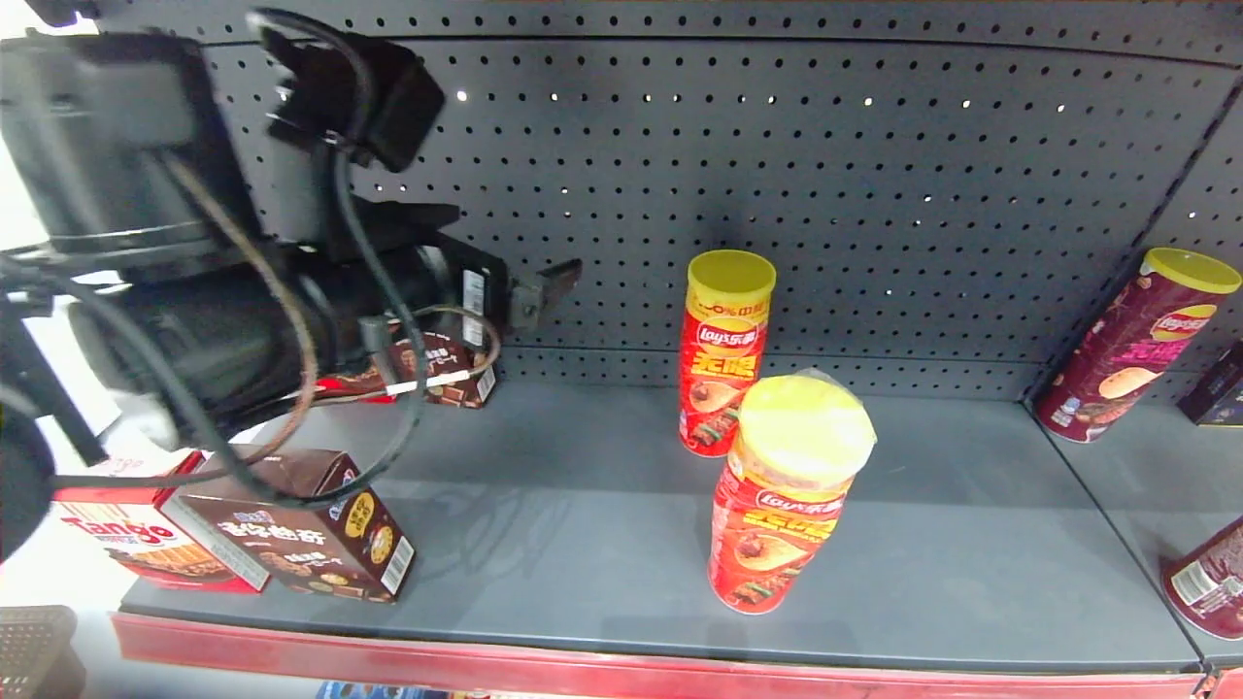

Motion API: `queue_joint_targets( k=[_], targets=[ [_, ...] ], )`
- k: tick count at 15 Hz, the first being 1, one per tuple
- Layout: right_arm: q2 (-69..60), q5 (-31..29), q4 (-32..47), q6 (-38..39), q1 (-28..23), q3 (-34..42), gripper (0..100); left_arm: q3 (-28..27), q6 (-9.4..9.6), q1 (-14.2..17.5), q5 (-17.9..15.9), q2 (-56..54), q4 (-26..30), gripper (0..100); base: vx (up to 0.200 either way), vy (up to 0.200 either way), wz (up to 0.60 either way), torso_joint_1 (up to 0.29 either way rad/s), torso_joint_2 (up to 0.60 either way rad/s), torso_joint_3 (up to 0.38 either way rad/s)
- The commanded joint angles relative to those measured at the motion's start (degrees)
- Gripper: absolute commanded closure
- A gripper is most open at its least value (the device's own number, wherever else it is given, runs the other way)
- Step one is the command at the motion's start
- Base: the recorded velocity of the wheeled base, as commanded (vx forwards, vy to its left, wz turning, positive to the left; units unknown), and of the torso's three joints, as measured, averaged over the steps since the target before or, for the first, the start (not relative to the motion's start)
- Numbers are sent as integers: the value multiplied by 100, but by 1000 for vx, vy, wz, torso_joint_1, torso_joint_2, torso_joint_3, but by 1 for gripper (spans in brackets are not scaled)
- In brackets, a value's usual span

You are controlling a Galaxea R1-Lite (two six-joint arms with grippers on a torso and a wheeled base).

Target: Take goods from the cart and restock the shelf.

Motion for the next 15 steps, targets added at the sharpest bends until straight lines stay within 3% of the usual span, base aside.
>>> queue_joint_targets(
  k=[1,2,3,5,6,7,8,10,12,13,14,15],
  targets=[
    [7,0,-1,-1,-1,1,0,1435,-132,-32,-3,-2242,1,0,0,0,0,0,0,0],
    [7,0,-1,-1,-1,1,0,1821,-132,-32,-3,-2857,10,0,0,0,0,0,0,0],
    [7,0,-1,-1,-1,1,0,1874,-132,-32,-3,-2945,10,0,0,0,0,0,0,0],
    [7,0,-1,-1,-1,1,0,2990,-194,100,-3,-4431,36,0,0,0,0,0,0,0],
    [7,0,-1,-1,-1,1,0,3649,-616,583,-12,-5283,221,0,0,0,0,0,0,0],
    [7,0,-1,-1,-1,1,0,3940,-783,785,-30,-5626,274,0,0,0,0,0,0,0],
    [7,0,-1,-1,-1,1,0,4590,-958,1392,-100,-6206,309,0,0,0,0,0,0,0],
    [7,0,-1,-1,-1,1,0,5275,-1108,2288,-636,-6980,476,0,0,0,0,0,0,0],
    [7,0,-1,-1,-1,1,0,5768,-1530,2904,-1647,-7727,863,0,0,0,0,0,0,0],
    [7,0,-1,-1,-1,1,0,5908,-1582,2974,-1919,-7938,933,0,0,0,0,0,0,0],
    [7,0,-1,-1,-1,1,0,5926,-1582,2983,-2078,-8228,1399,0,0,0,0,0,0,0],
    [7,0,-1,-1,-1,1,0,5926,-1565,2991,-2051,-8298,1750,0,0,0,0,0,0,0]
  ],
)
